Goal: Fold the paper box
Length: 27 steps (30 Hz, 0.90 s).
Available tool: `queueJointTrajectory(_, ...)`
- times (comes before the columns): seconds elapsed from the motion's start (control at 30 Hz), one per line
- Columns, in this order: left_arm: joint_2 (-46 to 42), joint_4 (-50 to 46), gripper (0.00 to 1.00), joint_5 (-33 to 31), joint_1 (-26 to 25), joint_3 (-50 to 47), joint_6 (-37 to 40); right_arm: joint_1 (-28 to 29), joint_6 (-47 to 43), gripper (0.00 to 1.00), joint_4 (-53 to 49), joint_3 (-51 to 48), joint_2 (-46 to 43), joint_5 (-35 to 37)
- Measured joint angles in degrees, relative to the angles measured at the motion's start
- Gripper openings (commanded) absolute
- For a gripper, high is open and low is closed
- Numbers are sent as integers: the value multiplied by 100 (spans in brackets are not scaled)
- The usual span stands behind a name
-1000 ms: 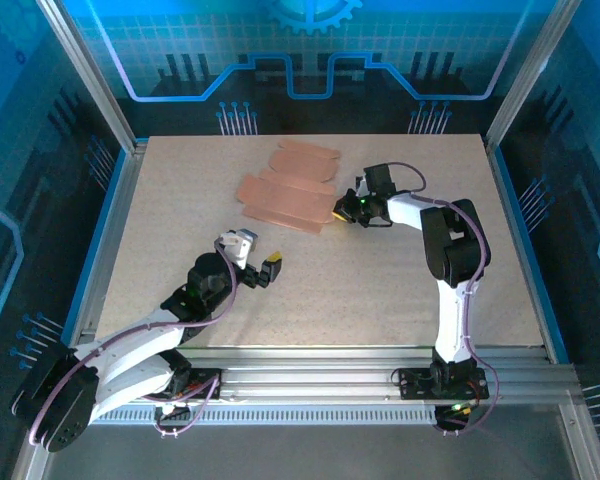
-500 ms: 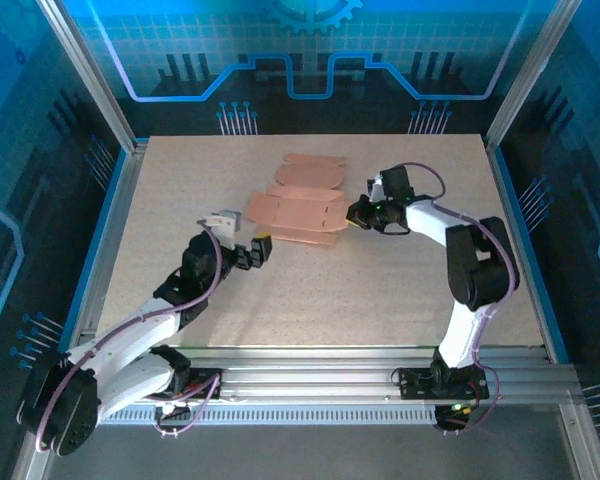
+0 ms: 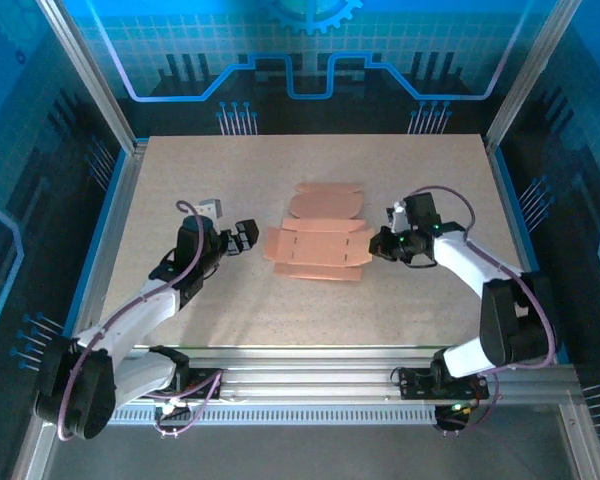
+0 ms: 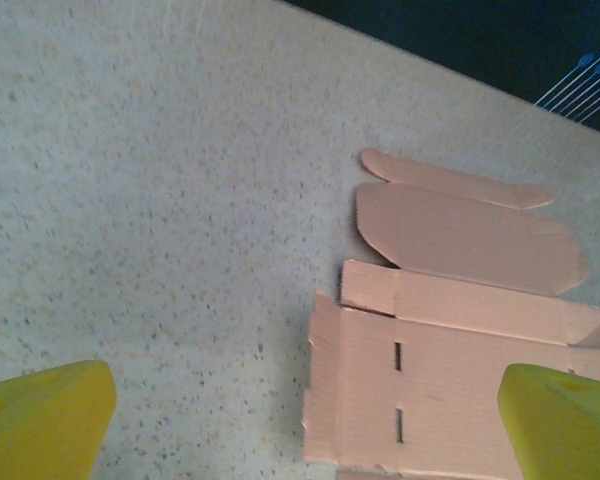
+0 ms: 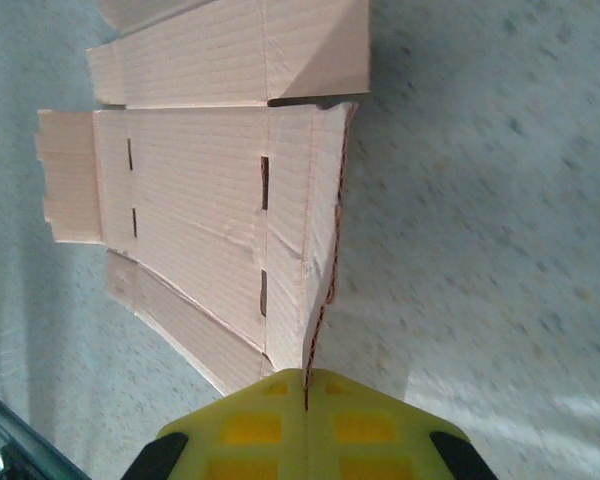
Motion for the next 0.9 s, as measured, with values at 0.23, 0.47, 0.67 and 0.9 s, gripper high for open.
queueJointTrajectory(0.23,708,136,99,299,4,26,-291,-225,-249,0,-402,-424,-476,326)
queueJointTrajectory(0.47,1488,579,99,640,-26,48,-522,-236,37,0,-146,-702,-474,446)
queueJointTrajectory(0.67,2155,804,95,850,-236,323,-619,-236,531,0,284,-964,-442,339)
queueJointTrajectory(0.9,2785,1045,87,1060,-385,579,-673,-133,1432,0,1032,-1340,-442,216)
